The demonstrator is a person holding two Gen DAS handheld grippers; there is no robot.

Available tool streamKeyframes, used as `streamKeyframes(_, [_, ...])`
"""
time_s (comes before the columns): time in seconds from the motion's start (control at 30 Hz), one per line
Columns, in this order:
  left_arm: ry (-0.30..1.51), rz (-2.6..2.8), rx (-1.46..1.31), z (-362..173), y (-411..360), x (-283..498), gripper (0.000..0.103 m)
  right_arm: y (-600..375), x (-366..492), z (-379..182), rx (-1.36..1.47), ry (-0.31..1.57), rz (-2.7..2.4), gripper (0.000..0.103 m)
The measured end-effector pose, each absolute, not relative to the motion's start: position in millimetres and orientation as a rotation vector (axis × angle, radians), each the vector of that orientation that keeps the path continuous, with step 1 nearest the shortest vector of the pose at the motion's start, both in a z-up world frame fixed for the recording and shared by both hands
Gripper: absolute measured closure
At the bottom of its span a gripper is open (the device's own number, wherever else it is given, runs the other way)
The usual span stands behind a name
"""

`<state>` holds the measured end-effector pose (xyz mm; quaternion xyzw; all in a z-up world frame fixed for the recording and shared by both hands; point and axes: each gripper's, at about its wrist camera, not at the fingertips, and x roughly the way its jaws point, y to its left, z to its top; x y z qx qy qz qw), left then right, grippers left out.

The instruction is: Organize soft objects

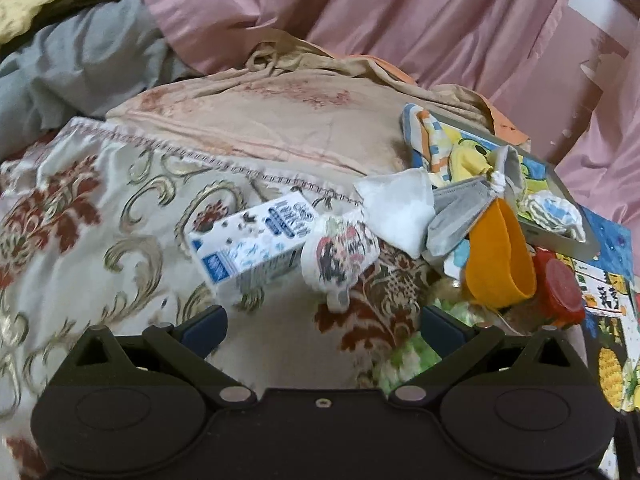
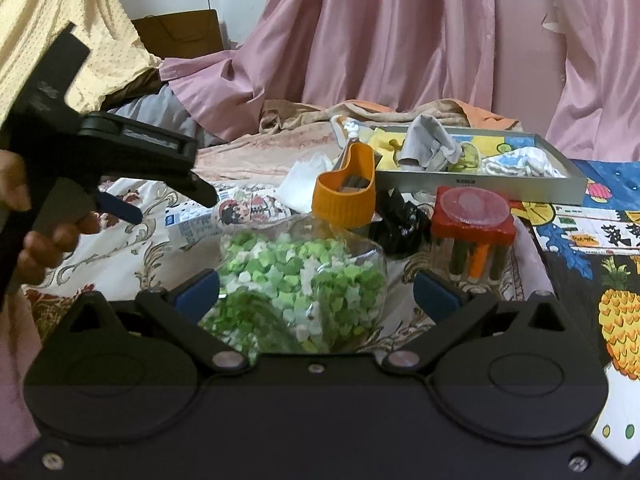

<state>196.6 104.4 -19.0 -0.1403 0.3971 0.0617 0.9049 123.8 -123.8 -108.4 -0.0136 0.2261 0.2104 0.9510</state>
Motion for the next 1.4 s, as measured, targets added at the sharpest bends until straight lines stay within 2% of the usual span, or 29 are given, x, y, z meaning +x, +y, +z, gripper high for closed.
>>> streamKeyframes(0.4, [0.870, 0.086, -0.335, -43.8, 117.6, 240.8, 0.001, -117.7, 167.1, -106.2, -0.018, 0.449, 0.387, 0.000])
streamKeyframes(1.03, [0.891, 0.037, -0.465, -65.1, 132.6, 262.0, 0.001, -80.7, 248.6, -104.3, -0.074, 0.494, 0.380, 0.001])
streamKeyframes(1.1, [0.888, 0.034, -0.469, -66.3, 133.0, 262.1, 0.003, -79.6, 248.8, -106.9, -0.073, 0.489, 0.383, 0.001])
streamKeyframes(1.2, [0.884, 0.035, -0.465, -66.9, 133.5, 262.3, 0.013, -79.9, 245.8, -108.6, -0.062, 0.474, 0.381, 0.001])
streamKeyframes(1.27, [0.879, 0.035, -0.473, -66.0, 134.4, 261.8, 0.025, -78.9, 247.1, -108.2, -0.057, 0.465, 0.379, 0.007])
streamKeyframes(1.4, [0.849, 0.036, -0.467, -62.9, 134.9, 259.1, 0.040, -78.2, 247.2, -105.4, -0.069, 0.461, 0.373, 0.018])
